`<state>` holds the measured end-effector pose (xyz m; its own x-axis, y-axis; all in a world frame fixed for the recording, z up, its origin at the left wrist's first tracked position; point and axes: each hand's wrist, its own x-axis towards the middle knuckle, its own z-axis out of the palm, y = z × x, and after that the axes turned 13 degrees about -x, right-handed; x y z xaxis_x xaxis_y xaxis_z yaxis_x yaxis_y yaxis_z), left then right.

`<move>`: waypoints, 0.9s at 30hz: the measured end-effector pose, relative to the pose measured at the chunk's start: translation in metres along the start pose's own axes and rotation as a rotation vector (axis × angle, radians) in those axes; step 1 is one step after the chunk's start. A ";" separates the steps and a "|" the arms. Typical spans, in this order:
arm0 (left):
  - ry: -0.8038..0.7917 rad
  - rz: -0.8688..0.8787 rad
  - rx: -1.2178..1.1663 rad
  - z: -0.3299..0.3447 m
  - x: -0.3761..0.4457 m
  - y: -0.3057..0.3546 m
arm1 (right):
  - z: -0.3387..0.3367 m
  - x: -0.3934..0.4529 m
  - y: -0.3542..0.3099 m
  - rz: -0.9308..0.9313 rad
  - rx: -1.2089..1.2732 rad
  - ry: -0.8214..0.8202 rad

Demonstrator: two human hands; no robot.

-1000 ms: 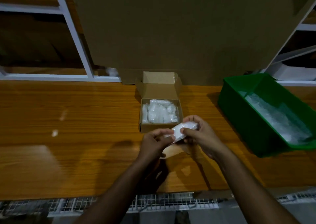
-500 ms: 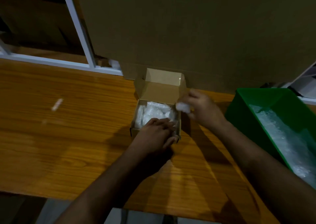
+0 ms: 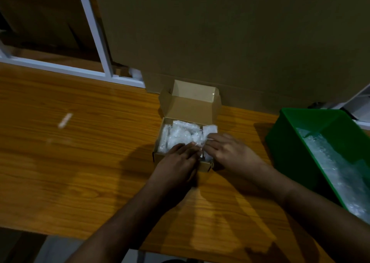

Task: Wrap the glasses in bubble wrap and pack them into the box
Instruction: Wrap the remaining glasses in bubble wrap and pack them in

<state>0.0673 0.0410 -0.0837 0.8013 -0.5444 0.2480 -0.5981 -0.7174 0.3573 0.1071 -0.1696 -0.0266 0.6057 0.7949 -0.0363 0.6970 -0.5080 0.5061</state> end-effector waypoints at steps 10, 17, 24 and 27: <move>0.089 -0.075 -0.042 0.009 -0.008 0.006 | -0.009 0.021 -0.019 0.012 -0.109 -0.177; 0.088 -0.114 -0.046 0.014 -0.005 0.004 | 0.000 0.005 -0.014 0.001 0.102 -0.252; 0.122 -0.095 -0.090 0.007 -0.003 0.008 | -0.019 0.018 0.011 0.304 0.712 -0.036; 0.124 -0.108 -0.062 0.011 -0.002 0.011 | -0.018 0.027 0.022 0.521 0.706 0.127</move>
<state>0.0589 0.0292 -0.0899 0.8593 -0.4050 0.3125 -0.5089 -0.7388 0.4418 0.1319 -0.1538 -0.0013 0.8943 0.4149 0.1676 0.4441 -0.8686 -0.2199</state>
